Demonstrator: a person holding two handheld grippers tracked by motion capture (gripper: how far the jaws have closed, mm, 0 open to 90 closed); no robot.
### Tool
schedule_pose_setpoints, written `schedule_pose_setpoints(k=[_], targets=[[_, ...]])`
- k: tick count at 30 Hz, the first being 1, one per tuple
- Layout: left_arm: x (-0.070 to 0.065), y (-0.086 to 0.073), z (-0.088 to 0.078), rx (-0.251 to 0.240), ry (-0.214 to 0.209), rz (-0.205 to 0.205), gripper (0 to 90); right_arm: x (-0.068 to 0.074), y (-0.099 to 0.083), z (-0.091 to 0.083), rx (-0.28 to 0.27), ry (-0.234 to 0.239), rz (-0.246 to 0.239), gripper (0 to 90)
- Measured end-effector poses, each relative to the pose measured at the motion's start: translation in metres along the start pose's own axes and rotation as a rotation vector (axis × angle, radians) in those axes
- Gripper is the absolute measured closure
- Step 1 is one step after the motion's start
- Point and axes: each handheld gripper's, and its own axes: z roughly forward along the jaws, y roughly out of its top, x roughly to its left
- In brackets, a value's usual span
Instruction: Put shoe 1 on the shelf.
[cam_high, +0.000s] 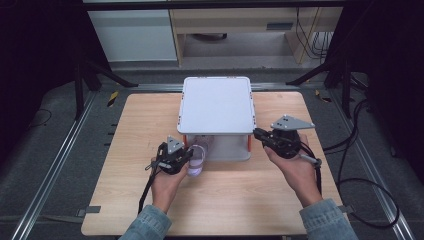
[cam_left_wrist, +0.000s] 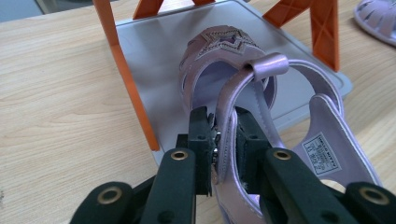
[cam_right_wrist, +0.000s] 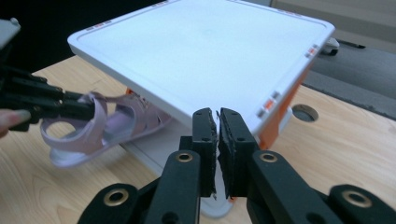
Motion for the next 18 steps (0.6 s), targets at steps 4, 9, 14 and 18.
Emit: schedule_pose_setpoints(k=[4,9,14,18], targets=[[-0.001,-0.004,0.006,0.0,0.009,-0.01,78.8,-0.001,0.013,0.014,0.001,0.018,-0.007,83.4],[-0.002,-0.006,0.015,-0.004,0.019,-0.028,78.7,-0.008,0.021,0.036,0.032,0.014,0.003,84.8],[-0.005,-0.006,0.024,-0.014,0.037,-0.042,78.7,-0.012,0.019,0.056,0.062,0.004,0.007,85.2],[-0.007,-0.006,0.031,-0.029,0.055,-0.069,78.7,-0.011,0.018,0.061,0.063,0.004,0.003,85.3]])
